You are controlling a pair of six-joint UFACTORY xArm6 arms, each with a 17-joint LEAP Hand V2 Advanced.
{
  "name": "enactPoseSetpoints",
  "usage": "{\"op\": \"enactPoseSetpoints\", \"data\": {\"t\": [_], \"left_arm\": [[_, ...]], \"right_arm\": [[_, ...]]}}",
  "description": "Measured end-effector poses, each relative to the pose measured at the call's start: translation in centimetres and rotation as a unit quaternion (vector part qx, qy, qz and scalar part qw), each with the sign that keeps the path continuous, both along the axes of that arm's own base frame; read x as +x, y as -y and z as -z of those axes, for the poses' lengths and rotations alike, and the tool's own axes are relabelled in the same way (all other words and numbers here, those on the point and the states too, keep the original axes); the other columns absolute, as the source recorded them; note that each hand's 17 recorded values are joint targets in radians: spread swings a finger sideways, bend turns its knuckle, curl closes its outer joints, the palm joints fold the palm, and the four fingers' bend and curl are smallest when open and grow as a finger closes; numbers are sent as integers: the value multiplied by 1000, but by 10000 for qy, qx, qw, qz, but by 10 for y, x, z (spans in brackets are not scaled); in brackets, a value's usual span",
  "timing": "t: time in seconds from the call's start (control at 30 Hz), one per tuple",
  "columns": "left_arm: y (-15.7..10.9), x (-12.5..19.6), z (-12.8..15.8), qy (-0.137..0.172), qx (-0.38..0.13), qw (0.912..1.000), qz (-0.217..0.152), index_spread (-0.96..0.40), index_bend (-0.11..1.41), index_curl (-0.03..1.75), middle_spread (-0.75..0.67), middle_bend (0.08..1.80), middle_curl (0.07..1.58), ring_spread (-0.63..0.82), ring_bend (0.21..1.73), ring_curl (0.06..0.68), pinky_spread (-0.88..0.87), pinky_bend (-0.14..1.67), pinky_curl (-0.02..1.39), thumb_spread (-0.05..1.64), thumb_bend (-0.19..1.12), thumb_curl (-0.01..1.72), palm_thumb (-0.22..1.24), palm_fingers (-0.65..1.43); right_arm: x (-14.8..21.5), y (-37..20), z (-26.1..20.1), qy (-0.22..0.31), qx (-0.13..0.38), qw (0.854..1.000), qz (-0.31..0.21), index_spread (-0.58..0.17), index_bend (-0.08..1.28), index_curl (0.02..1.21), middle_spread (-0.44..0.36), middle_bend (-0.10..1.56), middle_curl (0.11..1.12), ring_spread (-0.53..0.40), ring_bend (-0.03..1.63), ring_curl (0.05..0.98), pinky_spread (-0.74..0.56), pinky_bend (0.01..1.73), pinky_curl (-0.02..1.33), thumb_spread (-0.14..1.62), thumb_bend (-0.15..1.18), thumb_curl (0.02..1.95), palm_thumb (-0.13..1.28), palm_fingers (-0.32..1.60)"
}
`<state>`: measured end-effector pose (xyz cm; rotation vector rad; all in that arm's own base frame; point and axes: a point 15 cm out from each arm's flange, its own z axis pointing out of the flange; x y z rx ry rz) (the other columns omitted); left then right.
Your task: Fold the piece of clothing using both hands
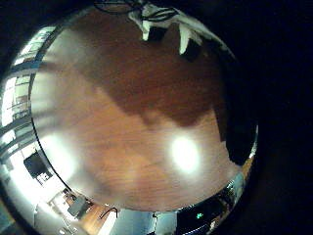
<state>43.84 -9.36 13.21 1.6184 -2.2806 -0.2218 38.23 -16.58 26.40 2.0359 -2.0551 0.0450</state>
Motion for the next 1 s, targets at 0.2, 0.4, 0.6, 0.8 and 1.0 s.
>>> {"op": "enactPoseSetpoints", "data": {"t": [0.2, 0.4, 0.6, 0.8, 1.0], "left_arm": [[-18, -4, -21, 7, -66, 10000, -62, -9, 225, 370, 354, 174, 244, 446, 627, 210, 474, 395, 311, 1280, -13, 274, 265, 53], [-48, -20, -46, -211, -129, 9994, -258, 1, 227, 389, 318, 176, 256, 425, 609, 205, 468, 362, 304, 1283, -13, 274, 267, 99], [-83, -35, -60, -151, -231, 9980, -569, 13, 204, 398, 281, 175, 269, 389, 609, 209, 450, 340, 303, 1310, -2, 283, 322, 133], [-115, -58, -67, -132, -234, 9959, -865, 22, 195, 405, 268, 171, 273, 372, 602, 210, 435, 334, 307, 1327, -6, 289, 355, 140], [-137, -80, -66, -158, -247, 9937, -1084, 31, 195, 411, 269, 168, 273, 367, 600, 212, 431, 332, 311, 1334, -1, 306, 413, 140]], "right_arm": [[20, -45, -48, 300, -32, 9985, -458, -337, 986, 977, -141, 1290, 827, -231, 1367, 745, -199, 1277, 882, 1158, -11, 585, 1024, 1064], [48, -128, -90, 661, 215, 9915, -1099, -329, 994, 981, -139, 1297, 822, -230, 1358, 755, -190, 1251, 912, 1132, -13, 609, 1022, 1075], [81, -233, -94, 651, 307, 9796, -1878, -323, 997, 982, -137, 1303, 815, -231, 1355, 765, -185, 1231, 939, 1115, -12, 631, 1008, 1080], [102, -320, -56, 328, 313, 9665, -2525, -318, 998, 981, -136, 1306, 808, -232, 1350, 774, -184, 1215, 964, 1114, -14, 650, 983, 1083], [121, -383, -11, 104, 287, 9614, -2736, -319, 955, 975, -136, 1295, 798, -230, 1346, 774, -193, 1206, 973, 1140, -43, 637, 867, 1062]]}}
